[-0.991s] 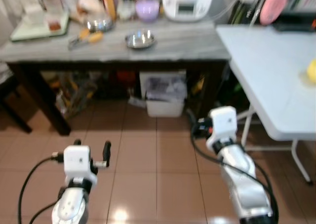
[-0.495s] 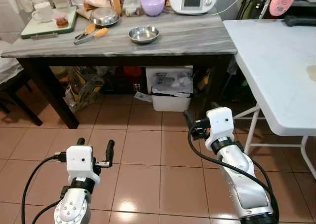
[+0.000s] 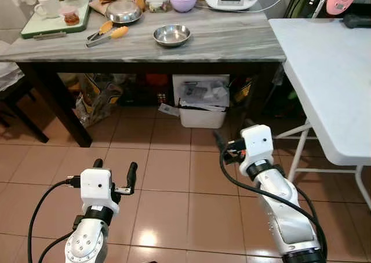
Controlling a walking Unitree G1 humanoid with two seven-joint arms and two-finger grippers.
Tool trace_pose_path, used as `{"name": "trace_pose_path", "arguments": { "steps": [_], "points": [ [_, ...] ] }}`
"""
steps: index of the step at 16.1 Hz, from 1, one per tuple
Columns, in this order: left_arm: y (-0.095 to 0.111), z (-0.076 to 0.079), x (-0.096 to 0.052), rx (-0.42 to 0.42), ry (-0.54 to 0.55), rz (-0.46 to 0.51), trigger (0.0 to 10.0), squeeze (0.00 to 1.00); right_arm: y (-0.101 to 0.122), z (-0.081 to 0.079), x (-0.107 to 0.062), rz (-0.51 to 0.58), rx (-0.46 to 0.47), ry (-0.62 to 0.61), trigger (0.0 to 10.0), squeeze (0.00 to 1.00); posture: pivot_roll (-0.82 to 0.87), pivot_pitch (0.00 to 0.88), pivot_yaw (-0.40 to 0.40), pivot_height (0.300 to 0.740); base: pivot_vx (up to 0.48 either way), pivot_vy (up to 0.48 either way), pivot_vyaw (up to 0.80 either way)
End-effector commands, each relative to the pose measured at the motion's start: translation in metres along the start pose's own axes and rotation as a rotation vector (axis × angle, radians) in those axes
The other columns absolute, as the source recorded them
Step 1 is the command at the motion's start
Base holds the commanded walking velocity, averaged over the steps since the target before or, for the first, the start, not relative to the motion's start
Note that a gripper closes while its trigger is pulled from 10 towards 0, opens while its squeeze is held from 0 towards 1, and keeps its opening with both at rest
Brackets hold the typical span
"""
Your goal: Setting the table
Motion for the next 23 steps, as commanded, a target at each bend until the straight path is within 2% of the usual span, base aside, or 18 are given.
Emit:
{"name": "trace_pose_path", "arguments": {
  "steps": [1, 23],
  "points": [
    [-0.0012, -0.001, -0.0015, 0.005, 0.0, -0.002, 10.0, 0.0, 0.0008, -0.004, 0.0002, 0.004, 0.001, 0.018, 10.0, 0.0, -0.05, 0.088, 0.038, 0.74, 0.0, -0.322, 0.0],
    [-0.0025, -0.0009, 0.0016, 0.007, -0.006, -0.007, 10.0, 0.0, 0.0068, 0.002, 0.0024, 0.041, 0.005, -0.024, 10.0, 0.0, -0.05, 0.093, 0.049, 0.74, 0.0, -0.359, 0.0]
  ]
}}
Point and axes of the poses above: a point about 5 cm out from each wrist's last joint towards the gripper, its own x axis pointing out of the wrist towards the gripper, its own y axis along the axis of the wrist's last joint, z = x × y, the point moved 6 cm from there along x, pointing out of the wrist towards the gripper, and after that the axes turned 9 degrees about x, right-handed, at the moved point
